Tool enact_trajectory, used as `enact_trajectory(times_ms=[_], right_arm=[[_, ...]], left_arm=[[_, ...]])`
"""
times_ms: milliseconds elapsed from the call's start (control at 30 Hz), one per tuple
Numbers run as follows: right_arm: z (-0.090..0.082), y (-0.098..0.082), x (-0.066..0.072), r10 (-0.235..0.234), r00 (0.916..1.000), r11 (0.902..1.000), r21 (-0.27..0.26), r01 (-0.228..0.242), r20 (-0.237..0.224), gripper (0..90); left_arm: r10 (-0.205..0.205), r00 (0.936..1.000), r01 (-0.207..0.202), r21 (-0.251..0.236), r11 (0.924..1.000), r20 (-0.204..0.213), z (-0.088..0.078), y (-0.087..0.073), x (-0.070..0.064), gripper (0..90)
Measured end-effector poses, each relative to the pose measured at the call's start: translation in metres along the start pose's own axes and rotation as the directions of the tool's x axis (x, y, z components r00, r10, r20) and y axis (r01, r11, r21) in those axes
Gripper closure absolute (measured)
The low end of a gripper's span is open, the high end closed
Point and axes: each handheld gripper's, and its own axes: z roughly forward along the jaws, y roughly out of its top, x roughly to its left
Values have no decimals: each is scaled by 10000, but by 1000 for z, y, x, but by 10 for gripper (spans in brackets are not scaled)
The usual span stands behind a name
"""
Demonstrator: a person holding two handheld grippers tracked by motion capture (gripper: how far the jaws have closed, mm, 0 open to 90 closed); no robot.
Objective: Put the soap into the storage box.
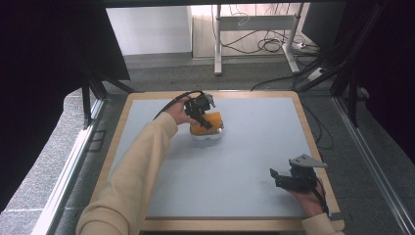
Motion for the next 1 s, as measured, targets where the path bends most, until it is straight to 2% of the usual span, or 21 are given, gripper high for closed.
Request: enact_trajectory(times_ms=[267, 433, 533, 567, 600, 633, 767, 1000], right_arm=[[0, 0, -1, 37, 10000, 10000, -11, -37, -2, 186], [-1, 0, 0, 13, 10000, 10000, 7, -13, -6, 186], [0, 0, 0, 22, 10000, 10000, 10, -22, -6, 186], [0, 0, 0, 36, 10000, 10000, 16, -36, -17, 186], [0, 0, 0, 36, 10000, 10000, 16, -36, -17, 186], [0, 0, 0, 26, 10000, 10000, 15, -26, -12, 186], [0, 0, 1, 4, 10000, 10000, 15, -4, -9, 186], [0, 0, 1, -8, 10000, 10000, 21, 8, -21, 186]], left_arm=[[51, 9999, -52, 31, 10000, 117, 9, 2, -1, 614], [157, 9999, -157, -7, 9999, 42, 11, 2, -1, 611], [315, 9994, -320, -410, 9986, -142, 2, 1, 0, 551], [323, 9986, -353, -715, 9968, -424, -3, 3, -1, 502], [323, 9986, -353, -715, 9968, -424, -3, 3, -1, 480], [351, 9976, -395, -745, 9964, -596, -6, 4, -2, 480], [383, 9943, -471, -873, 9951, -999, -14, 6, -3, 380], [263, 9918, -423, -1277, 9909, -1247, -27, 10, -6, 352]])
